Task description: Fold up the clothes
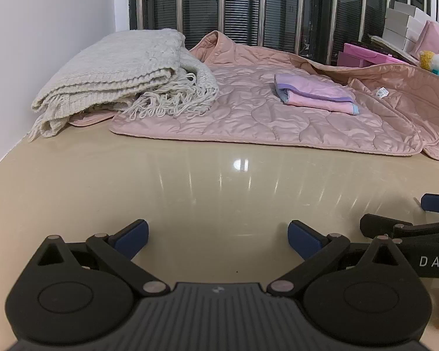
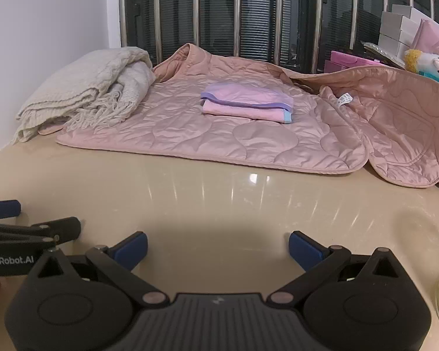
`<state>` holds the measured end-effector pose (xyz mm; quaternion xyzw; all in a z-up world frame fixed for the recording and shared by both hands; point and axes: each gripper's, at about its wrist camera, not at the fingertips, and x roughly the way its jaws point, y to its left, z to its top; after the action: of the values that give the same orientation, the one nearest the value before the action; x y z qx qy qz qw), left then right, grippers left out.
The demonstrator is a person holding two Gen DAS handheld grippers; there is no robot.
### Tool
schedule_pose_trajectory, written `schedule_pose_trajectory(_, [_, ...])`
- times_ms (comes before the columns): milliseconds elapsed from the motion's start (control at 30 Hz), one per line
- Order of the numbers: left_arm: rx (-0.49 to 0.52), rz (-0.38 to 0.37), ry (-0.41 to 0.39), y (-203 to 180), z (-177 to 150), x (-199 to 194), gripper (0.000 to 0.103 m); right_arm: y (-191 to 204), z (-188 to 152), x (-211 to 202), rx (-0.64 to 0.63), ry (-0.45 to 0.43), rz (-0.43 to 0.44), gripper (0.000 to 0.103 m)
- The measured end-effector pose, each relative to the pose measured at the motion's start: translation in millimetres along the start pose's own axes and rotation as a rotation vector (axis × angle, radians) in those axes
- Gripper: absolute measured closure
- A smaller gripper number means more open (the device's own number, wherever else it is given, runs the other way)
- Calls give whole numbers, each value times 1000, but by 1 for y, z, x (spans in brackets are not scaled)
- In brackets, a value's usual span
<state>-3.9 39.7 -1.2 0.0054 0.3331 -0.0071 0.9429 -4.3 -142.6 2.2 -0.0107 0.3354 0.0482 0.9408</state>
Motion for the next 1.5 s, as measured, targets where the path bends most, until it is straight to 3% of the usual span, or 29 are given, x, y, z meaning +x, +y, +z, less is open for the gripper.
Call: schedule_pose_trajectory(1500, [1,1,-1,-1,0,0,1,-2,0,1,25,0,-35,0])
